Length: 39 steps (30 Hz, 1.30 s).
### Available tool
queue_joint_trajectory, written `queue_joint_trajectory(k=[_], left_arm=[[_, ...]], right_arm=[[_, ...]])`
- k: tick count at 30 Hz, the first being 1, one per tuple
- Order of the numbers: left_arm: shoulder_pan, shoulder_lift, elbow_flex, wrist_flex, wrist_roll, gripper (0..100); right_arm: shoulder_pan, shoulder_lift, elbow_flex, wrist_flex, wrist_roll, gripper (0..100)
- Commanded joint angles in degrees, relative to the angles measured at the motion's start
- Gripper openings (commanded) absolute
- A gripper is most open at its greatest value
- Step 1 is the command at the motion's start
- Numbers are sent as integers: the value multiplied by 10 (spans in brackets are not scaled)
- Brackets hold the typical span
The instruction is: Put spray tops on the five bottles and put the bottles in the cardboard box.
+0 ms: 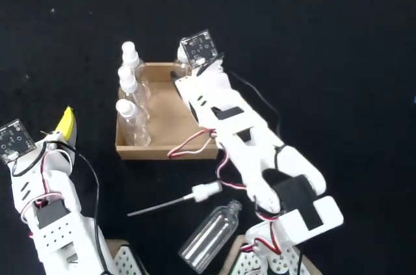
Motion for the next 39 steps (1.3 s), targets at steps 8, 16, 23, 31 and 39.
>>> queue_joint_trajectory(k=[8, 16, 23, 31, 39], left_arm=[[7, -8, 14, 1, 2, 353], [7, -8, 14, 1, 1, 353], [7, -8, 14, 1, 1, 353], [7, -8, 14, 1, 1, 353], [7, -8, 14, 1, 1, 353]], right_arm=[[0, 0, -22, -4, 4, 198], [0, 0, -20, -4, 4, 201], [0, -26, -10, 11, 4, 219], [0, -38, -11, 43, 4, 364], [0, -43, -11, 43, 0, 364]])
